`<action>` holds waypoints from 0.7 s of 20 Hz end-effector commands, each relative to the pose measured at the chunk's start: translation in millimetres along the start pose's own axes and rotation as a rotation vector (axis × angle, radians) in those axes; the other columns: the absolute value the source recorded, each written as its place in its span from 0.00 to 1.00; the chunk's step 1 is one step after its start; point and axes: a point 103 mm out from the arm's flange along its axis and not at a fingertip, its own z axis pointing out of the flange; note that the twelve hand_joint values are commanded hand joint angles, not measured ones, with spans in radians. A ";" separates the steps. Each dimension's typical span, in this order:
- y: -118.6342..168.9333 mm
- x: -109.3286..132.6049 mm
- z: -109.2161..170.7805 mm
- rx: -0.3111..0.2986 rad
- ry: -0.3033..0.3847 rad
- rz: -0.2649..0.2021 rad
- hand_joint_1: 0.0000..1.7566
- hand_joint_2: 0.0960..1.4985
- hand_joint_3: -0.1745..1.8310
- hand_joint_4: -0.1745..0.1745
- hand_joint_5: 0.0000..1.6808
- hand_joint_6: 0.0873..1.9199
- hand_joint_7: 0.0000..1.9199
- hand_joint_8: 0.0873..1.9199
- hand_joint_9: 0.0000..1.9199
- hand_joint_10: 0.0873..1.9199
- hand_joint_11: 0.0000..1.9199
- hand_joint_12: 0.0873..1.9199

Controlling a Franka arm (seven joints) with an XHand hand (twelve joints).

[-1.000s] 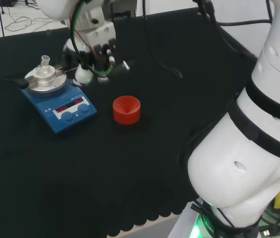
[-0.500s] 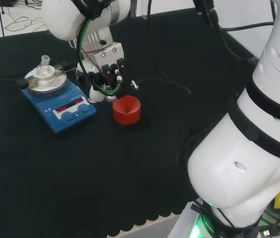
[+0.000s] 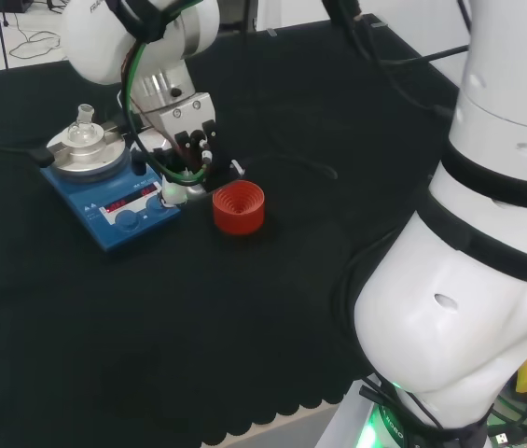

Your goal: Turn on the heater.

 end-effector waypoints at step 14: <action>49.0 23.7 28.3 0.168 -0.012 -0.048 0.82 0.44 0.60 0.42 0.17 0.04 0.82 0.97 0.86 0.94 0.68 0.71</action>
